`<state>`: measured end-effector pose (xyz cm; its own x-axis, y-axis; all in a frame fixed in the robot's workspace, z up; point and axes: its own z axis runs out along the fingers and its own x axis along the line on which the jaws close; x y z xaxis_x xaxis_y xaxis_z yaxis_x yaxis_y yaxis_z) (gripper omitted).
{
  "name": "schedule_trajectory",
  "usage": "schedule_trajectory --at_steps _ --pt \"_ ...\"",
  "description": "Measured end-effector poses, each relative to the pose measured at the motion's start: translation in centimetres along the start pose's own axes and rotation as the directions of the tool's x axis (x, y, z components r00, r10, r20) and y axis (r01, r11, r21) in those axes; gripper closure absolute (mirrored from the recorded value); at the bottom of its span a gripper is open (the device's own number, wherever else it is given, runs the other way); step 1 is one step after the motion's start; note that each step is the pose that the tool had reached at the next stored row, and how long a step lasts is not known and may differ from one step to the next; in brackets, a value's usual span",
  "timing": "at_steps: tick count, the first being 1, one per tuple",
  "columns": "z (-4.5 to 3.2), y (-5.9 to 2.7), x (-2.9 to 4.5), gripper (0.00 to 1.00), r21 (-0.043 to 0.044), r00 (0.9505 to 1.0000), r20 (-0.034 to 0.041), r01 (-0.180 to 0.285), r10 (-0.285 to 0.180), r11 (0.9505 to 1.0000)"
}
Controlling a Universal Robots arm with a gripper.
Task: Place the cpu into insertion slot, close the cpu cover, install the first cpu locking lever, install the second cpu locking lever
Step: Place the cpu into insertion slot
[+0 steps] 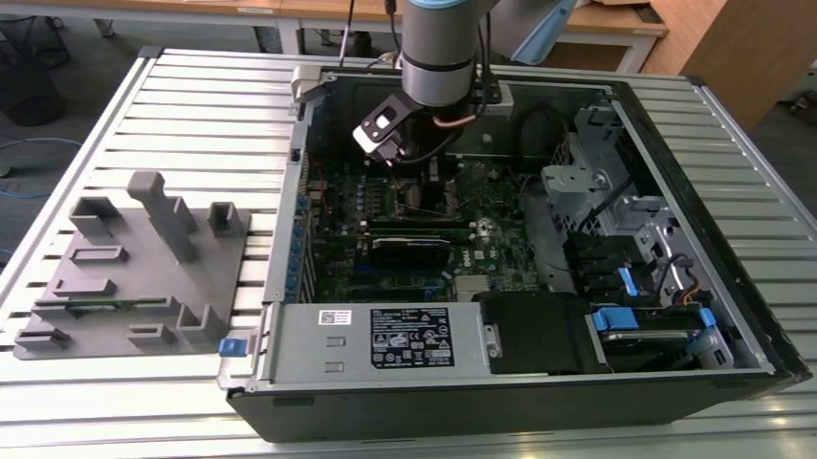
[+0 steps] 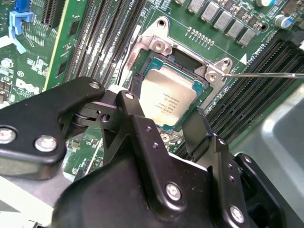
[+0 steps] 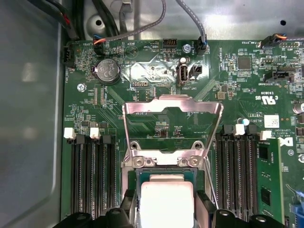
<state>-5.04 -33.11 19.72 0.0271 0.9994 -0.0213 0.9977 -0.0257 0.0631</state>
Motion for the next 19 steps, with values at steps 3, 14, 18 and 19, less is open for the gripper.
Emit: schedule_trajectory --at_steps 3,14,18,19 --pt "-0.42 0.03 -0.01 0.39 0.0 1.0 0.0 0.0 0.0 1.0" --pt "-1.17 0.08 -0.02 0.39 -0.0001 1.0 -0.0002 0.0 0.0 1.0" --pt "-1.2 0.08 -0.02 0.47 -0.0001 1.0 -0.0001 0.0 0.0 1.0" --pt "-1.21 0.08 -0.02 0.47 -0.0001 1.0 -0.0001 0.0 0.0 1.0"
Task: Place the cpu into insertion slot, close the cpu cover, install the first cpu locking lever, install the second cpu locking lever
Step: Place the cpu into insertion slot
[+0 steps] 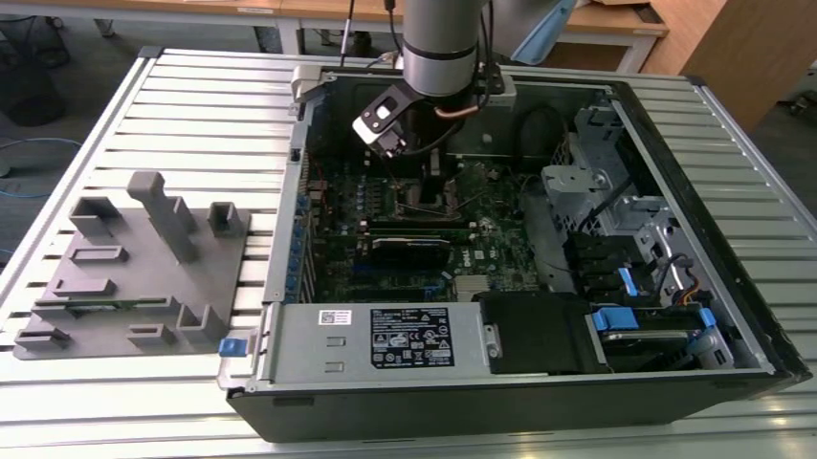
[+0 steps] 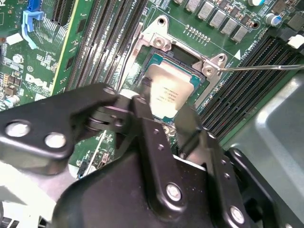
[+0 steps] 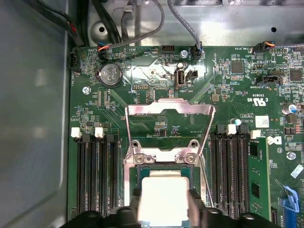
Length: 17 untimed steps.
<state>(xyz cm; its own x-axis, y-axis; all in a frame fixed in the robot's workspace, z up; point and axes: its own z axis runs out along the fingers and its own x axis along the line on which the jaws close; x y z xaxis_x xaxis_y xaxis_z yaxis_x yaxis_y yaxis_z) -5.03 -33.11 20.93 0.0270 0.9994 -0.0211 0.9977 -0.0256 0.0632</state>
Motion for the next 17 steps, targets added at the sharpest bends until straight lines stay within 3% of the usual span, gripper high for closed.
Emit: schedule_trajectory --at_steps 3,6,9,16,17 --pt "-0.02 0.0 0.0 0.65 0.0 1.0 0.0 0.0 0.0 1.0" --pt "-0.04 0.0 0.0 0.71 0.0 1.0 0.0 0.0 0.0 1.0" --pt "-0.07 0.0 0.0 0.88 0.0 1.0 0.0 0.0 0.0 1.0" --pt "-0.11 0.0 0.0 0.9 0.0 1.0 0.0002 0.0 0.0 1.0" --pt "0.3 -0.12 0.0 0.9 0.0001 1.0 0.0006 0.0 0.0 1.0"
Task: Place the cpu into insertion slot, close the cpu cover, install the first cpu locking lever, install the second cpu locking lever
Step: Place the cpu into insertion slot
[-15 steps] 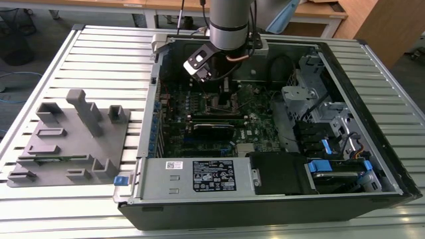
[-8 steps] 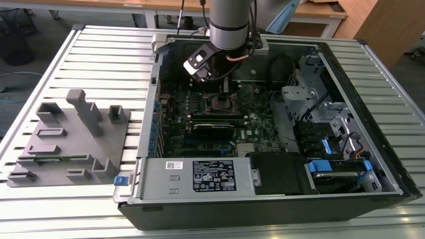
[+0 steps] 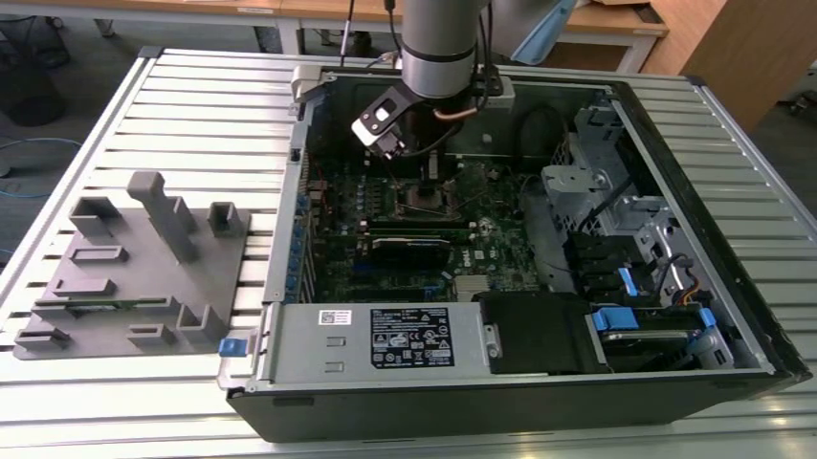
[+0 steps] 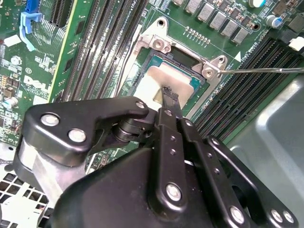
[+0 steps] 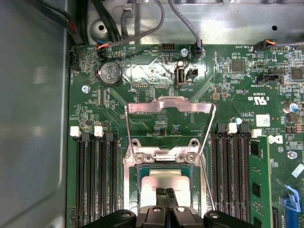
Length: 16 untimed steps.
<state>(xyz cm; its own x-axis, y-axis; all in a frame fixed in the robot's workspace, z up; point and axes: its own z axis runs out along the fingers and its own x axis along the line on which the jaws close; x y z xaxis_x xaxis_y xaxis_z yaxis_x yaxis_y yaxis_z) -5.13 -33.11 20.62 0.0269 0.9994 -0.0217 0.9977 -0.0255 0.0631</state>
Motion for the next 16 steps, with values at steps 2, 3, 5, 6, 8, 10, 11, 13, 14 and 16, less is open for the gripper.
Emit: schedule_trajectory --at_steps 2,3,5,6,8,10,11,13,14,16 --pt "0.02 -0.01 0.0 0.9 0.0001 1.0 0.0001 0.0 0.0 1.0" --pt "0.02 -0.01 0.0 0.9 0.0001 1.0 0.0002 0.0 0.0 1.0" --pt "0.03 -0.01 0.0 0.9 0.0 1.0 0.0 0.0 0.0 1.0" --pt "0.04 -0.01 0.0 0.9 -0.0001 1.0 -0.0001 0.0 0.0 1.0" --pt "0.1 -0.05 0.01 0.9 -0.0003 1.0 -0.0004 0.0 0.0 1.0" --pt "0.24 -0.08 0.01 0.9 -0.0001 1.0 -0.0002 0.0 0.0 1.0" --pt "0.33 -0.09 0.01 0.9 -0.0001 1.0 -0.0001 0.0 0.0 1.0" --pt "0.54 -0.1 0.01 0.9 -0.0001 1.0 -0.0001 0.0 0.0 1.0" --pt "0.61 -0.11 0.01 0.9 0.0002 1.0 0.0003 0.0 0.0 1.0" --pt "0.67 -0.12 0.0 0.9 0.0004 1.0 0.0008 0.0 0.0 1.0"
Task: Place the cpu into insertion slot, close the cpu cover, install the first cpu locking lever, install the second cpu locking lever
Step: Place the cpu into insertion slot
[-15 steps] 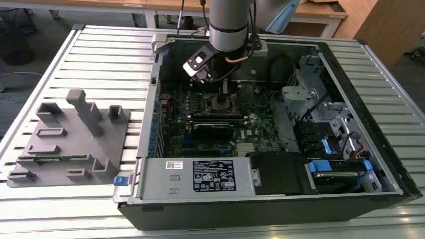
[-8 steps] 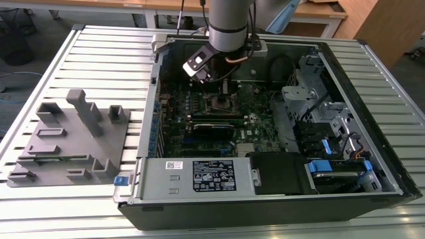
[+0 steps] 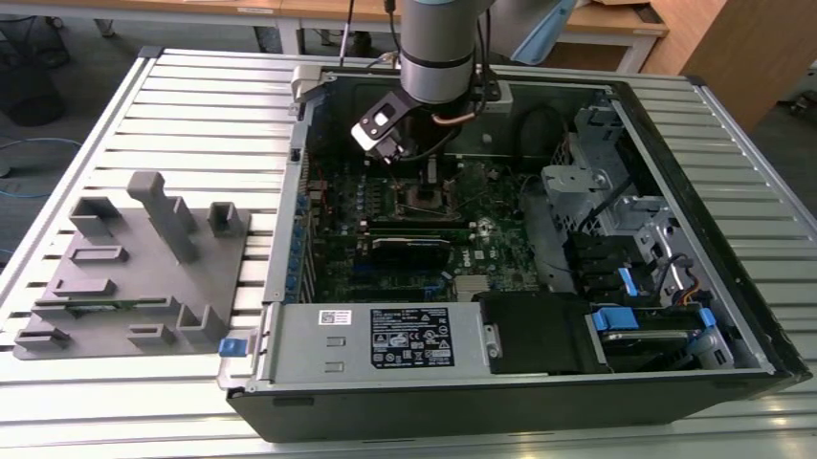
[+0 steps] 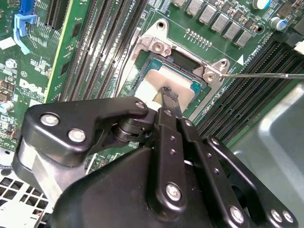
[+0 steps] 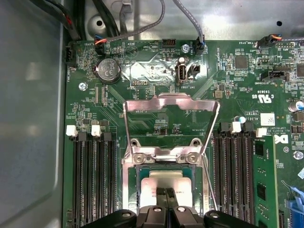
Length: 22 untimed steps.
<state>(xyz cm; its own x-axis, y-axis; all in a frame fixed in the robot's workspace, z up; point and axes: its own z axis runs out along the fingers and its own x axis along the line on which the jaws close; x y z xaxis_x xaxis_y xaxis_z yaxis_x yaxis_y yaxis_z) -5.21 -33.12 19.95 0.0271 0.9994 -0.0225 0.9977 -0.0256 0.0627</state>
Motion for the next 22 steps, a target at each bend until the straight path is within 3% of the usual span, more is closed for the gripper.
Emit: schedule_trajectory --at_steps 14,17,22 --pt "0.16 -0.01 0.01 0.9 -0.0004 1.0 -0.0006 0.0 0.0 1.0" --pt "-0.09 0.04 0.06 0.9 -0.002 1.0 -0.0036 0.0 0.0 1.0" --pt "-1.03 0.08 -0.01 0.9 -0.0005 1.0 -0.0009 0.0 0.0 1.0"
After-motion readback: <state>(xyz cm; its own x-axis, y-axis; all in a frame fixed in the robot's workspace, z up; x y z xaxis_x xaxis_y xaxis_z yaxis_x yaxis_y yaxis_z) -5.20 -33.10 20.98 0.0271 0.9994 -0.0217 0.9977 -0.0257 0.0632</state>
